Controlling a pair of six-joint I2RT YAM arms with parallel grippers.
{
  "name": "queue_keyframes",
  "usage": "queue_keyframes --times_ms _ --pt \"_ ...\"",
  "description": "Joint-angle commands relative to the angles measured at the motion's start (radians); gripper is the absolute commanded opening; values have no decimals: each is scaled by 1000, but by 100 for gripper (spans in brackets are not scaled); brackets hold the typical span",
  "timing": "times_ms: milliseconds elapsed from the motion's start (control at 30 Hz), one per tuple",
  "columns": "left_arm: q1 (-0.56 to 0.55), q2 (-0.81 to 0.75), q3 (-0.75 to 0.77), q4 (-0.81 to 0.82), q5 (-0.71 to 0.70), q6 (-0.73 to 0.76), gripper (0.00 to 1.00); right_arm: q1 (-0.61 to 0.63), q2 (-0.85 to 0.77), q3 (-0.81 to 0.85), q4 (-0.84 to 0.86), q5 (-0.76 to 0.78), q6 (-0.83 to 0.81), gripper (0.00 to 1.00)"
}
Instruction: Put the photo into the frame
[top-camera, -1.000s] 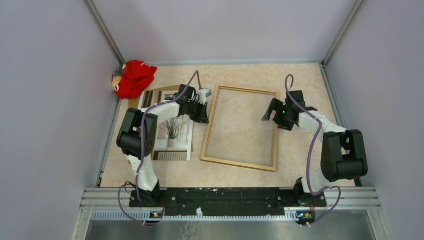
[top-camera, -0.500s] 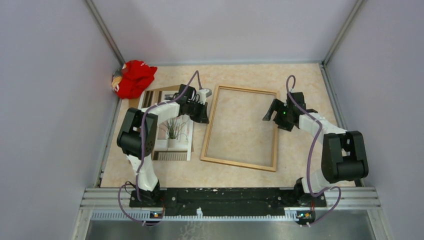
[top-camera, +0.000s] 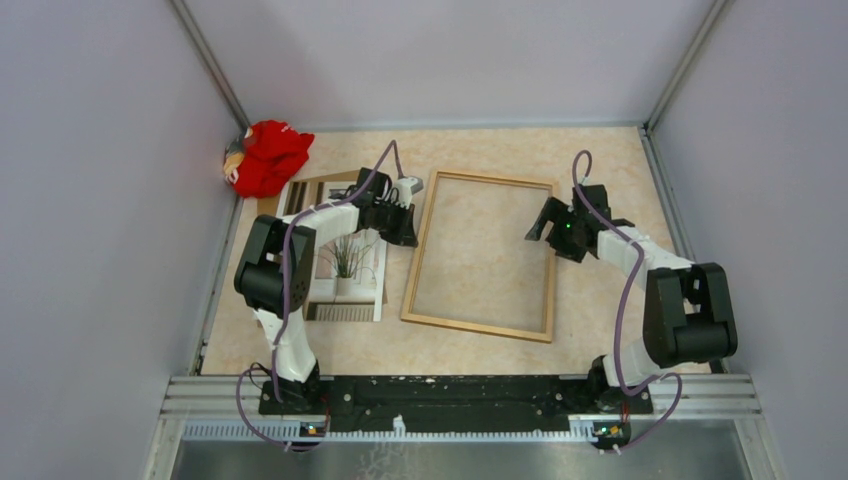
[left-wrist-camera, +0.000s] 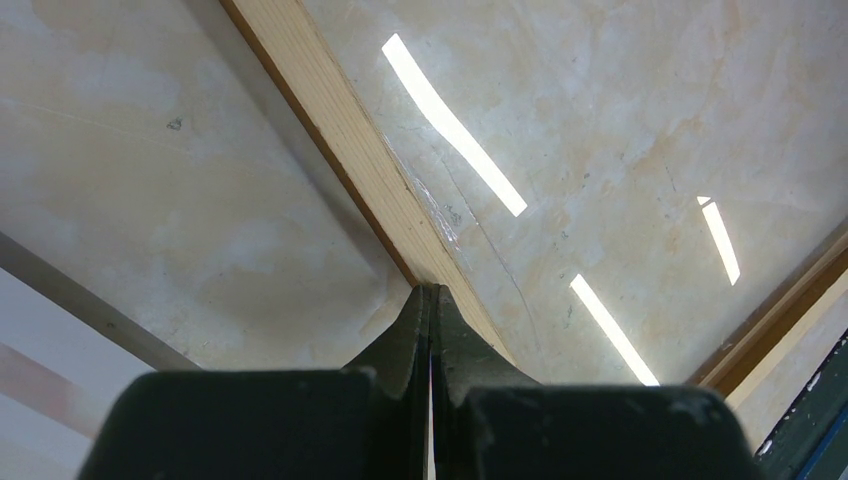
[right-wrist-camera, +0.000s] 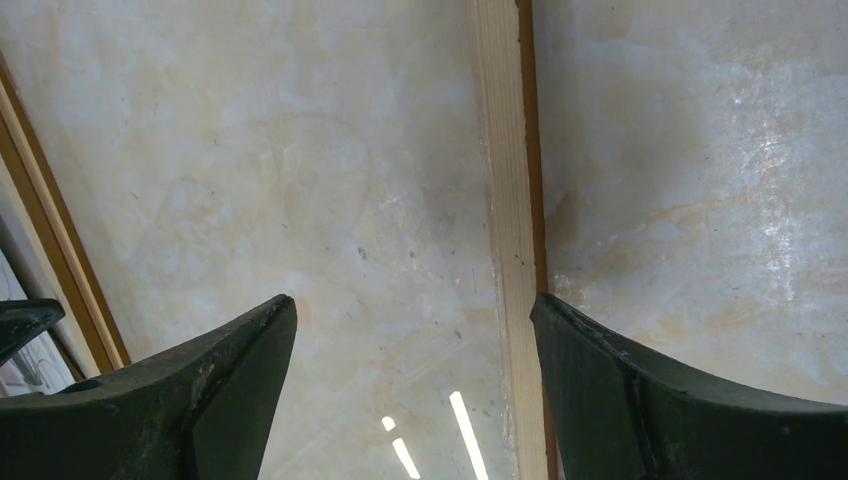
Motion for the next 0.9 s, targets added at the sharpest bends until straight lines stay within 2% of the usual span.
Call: queue_keyframes --times_ms 0,133,267,433,633,867 --pt "-28 72 -15 -9 -24 29 0 66 -45 -1 117 -228 82 85" --pt "-27 69 -15 -9 -26 27 0 68 -36 8 81 -202 56 85" --pt "-27 65 -15 -12 -30 30 0 83 -36 43 -31 -68 4 85" --pt "-26 59 -19 -21 -39 36 0 87 -125 24 -52 43 -15 85" --pt "-24 59 -17 -22 -41 35 0 87 -146 19 -46 -9 -16 86" --pt "-25 52 -18 -27 -42 36 0 73 -131 13 -64 29 -18 86"
